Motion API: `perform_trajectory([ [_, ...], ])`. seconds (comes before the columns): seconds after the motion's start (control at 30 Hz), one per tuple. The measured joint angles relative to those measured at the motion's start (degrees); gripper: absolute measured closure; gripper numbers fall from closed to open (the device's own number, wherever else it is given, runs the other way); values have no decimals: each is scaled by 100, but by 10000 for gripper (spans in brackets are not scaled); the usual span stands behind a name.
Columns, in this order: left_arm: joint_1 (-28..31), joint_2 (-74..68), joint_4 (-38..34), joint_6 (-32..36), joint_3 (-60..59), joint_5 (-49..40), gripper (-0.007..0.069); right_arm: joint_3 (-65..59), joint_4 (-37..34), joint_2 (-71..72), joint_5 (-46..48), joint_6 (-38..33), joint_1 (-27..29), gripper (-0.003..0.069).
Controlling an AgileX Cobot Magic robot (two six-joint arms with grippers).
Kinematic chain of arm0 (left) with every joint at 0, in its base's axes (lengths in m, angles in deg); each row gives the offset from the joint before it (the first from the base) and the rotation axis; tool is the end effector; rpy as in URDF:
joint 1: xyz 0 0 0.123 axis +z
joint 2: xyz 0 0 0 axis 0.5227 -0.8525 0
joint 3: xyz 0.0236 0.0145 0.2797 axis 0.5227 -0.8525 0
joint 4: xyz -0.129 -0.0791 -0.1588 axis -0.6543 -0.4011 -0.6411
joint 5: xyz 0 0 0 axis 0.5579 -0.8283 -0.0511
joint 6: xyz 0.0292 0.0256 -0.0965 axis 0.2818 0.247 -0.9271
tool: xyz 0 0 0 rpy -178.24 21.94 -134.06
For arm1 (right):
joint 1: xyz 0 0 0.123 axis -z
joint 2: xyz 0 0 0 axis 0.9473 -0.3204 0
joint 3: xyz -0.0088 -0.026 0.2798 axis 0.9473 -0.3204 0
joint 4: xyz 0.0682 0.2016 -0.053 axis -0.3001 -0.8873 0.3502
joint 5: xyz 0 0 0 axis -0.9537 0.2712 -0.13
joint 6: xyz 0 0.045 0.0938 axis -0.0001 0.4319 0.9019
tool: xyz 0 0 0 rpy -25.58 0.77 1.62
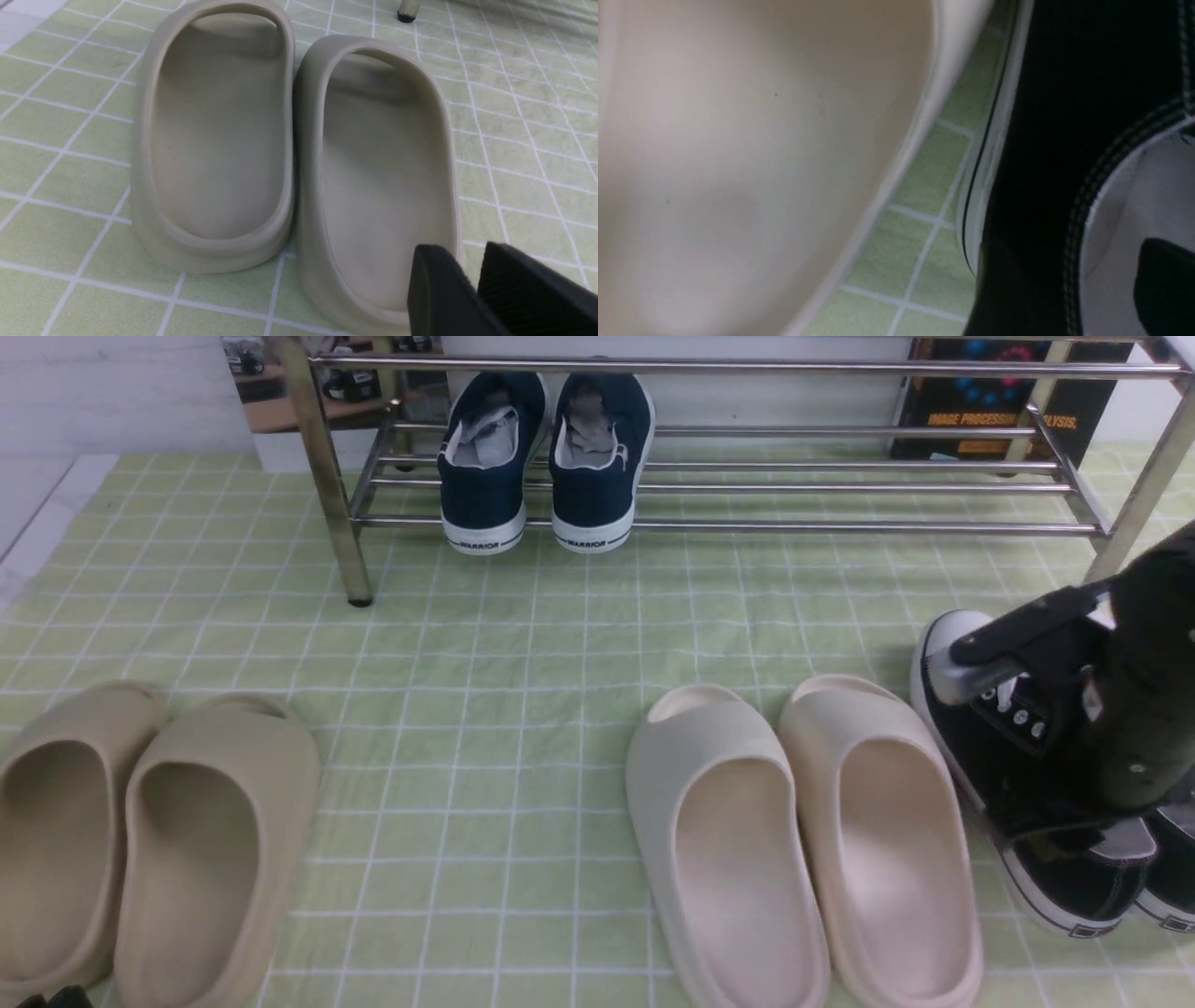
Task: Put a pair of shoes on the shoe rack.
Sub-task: Use the right arm to grab the shoe closest to it, then use the right arm to put a shoe into the shoe rack
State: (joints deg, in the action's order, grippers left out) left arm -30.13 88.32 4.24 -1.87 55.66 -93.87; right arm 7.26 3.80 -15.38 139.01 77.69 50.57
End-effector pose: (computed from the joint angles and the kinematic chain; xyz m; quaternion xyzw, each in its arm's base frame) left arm 0.0358 0.0012 0.1658 -0.1069 0.8026 -0.0617 0.5836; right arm 0.2558 0.0788 0.2162 -0.1741 0.9782 -0.0660 0.0923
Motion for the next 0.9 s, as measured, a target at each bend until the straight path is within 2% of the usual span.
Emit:
perform_trajectory([
  [0.1,0,0,0,0,0,0,470,18,-11,-275,-116,0,0,208],
  [0.17,0,0,0,0,0,0,468,20,-37,-352,-123,0,0,220],
  [0.23,0,0,0,0,0,0,462,20,-69,-412,-127,0,0,313],
  [0.27,0,0,0,0,0,0,462,20,-69,-412,-127,0,0,323],
  [0.37,0,0,0,0,0,0,459,25,-55,-385,-127,0,0,526],
  [0.47,0,0,0,0,0,0,459,25,-98,-263,-128,0,0,644],
  [0.73,0,0,0,0,0,0,459,516,-320,496,819,-26,-6,648],
  [0.9,0,0,0,0,0,0,459,1097,-482,657,939,-330,-6,648],
])
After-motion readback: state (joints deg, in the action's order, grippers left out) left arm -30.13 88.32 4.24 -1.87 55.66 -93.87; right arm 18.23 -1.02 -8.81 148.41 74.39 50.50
